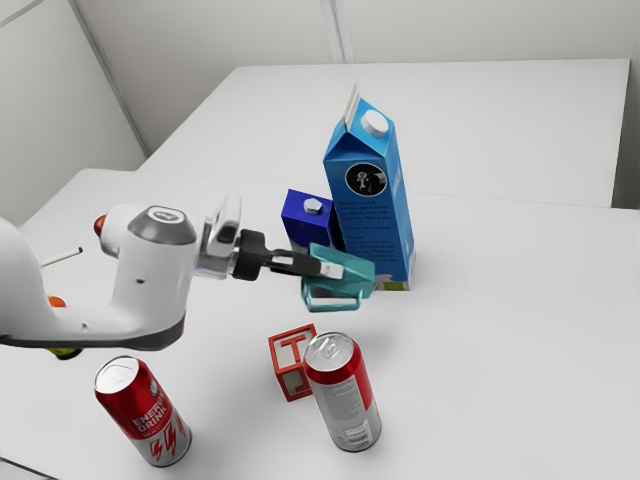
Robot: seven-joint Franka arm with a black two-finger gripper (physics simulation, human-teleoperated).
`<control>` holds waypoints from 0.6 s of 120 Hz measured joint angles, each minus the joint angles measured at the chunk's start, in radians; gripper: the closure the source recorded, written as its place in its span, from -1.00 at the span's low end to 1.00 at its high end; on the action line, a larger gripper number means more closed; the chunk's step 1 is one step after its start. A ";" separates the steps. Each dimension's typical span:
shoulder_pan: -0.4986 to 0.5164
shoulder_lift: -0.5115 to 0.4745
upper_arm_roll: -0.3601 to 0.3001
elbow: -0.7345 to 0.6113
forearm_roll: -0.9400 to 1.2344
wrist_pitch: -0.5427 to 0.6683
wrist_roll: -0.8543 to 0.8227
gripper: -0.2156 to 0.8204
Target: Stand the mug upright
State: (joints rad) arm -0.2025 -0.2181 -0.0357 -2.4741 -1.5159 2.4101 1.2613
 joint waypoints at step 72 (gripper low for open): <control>0.007 -0.111 0.002 -0.010 0.454 0.020 -0.203 0.93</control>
State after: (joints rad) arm -0.1958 -0.3292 -0.0337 -2.4837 -1.0622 2.4298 1.0580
